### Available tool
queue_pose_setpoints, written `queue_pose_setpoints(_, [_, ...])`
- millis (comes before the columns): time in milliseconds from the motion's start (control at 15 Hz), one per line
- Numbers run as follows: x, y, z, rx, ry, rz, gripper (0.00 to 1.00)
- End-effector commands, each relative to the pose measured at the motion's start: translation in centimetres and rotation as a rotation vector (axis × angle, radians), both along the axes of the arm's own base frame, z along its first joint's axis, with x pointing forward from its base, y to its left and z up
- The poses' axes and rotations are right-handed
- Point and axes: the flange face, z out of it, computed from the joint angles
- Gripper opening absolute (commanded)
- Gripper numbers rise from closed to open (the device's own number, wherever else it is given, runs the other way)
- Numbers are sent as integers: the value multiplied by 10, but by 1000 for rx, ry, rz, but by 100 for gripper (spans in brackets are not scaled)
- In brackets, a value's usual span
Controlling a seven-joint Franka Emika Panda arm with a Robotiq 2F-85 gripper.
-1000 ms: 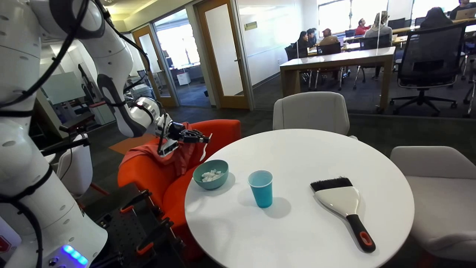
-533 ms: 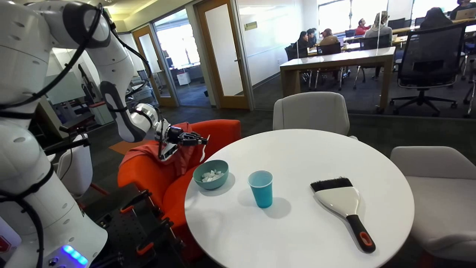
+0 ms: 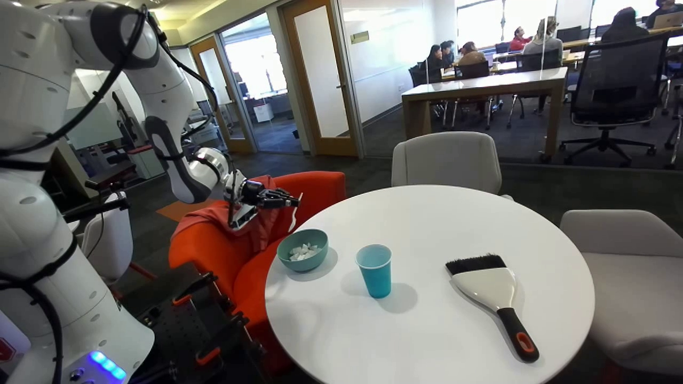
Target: Use the spoon to stir the contents of the bowl
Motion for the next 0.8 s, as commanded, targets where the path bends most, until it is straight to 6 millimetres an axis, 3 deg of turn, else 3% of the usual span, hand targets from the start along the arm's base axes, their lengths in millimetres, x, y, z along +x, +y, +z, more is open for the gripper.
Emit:
queue_pose_setpoints(0, [20,-7,7,-38,-44,-141,3])
queue_pose_setpoints(333, [58,-8,18,-74,-121,-293,3])
queue_pose_setpoints(533, [65,-7,3,-86,-114,-331,3])
queue_pose_setpoints(733, [59,-3,-17,-92,-81,-365,3])
